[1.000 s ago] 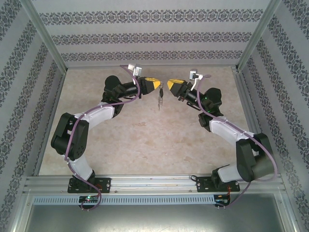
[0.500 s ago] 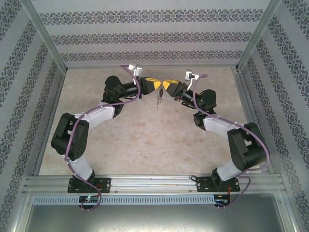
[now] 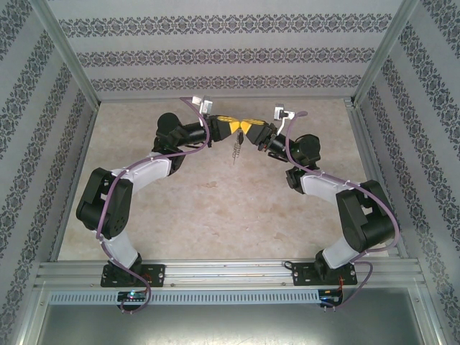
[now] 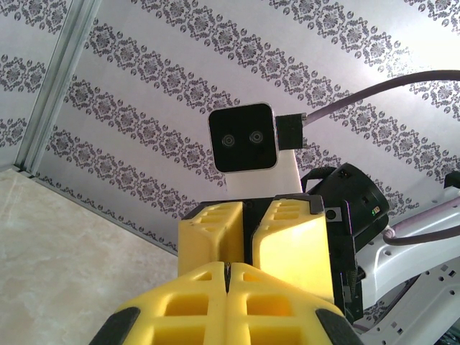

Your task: Put the keys on the keyring

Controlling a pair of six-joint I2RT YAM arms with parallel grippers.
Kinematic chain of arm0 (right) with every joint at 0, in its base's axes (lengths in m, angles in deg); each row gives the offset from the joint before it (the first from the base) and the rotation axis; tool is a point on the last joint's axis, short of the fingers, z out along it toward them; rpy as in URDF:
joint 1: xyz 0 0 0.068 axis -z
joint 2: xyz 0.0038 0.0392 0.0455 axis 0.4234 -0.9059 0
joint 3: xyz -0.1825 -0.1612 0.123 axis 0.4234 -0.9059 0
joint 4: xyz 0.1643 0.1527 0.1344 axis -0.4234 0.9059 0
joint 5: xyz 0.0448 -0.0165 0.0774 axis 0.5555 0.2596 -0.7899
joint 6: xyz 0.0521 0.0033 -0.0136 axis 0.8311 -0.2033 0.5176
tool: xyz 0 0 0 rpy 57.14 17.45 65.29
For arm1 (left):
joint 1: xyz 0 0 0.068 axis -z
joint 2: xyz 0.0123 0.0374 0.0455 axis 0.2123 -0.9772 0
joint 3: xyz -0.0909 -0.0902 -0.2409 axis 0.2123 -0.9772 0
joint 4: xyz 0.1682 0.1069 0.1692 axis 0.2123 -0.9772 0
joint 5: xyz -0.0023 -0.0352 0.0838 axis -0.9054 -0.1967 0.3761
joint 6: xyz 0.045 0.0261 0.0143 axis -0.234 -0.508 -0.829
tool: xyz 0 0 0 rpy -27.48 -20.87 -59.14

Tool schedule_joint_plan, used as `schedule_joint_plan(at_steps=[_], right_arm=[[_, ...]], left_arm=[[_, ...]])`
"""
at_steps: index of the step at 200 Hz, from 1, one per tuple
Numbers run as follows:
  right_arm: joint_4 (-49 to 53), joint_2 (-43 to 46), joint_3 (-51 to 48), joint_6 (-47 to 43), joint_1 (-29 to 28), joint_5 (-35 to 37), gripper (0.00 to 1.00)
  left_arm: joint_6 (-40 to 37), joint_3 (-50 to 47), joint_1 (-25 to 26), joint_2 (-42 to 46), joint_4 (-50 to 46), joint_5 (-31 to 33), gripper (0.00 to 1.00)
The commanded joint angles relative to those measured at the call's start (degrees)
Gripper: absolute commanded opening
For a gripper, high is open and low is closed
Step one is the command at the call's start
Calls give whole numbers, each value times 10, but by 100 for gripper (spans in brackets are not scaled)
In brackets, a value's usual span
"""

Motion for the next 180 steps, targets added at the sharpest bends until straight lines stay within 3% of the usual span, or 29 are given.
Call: schedule_joint_plan(at_steps=[1,22,65,169,180], right_arm=[[-36,4,-8,-3,-8,0,21],[-36,5,-15,-5,-8,3,18],[-36,4,-18,-6,-8,0,0],[-23,21,-6,-11,19,-25,0],[-11,23,-1,-19,21,-33,0]], left_arm=[[-3,16,5,21,22,4,0],[-3,16,5,21,22,4,0],[-3,14,6,23,22,6,0],[-8,15,6,30,7,14,0],[-11,16,6,31,2,13,11]])
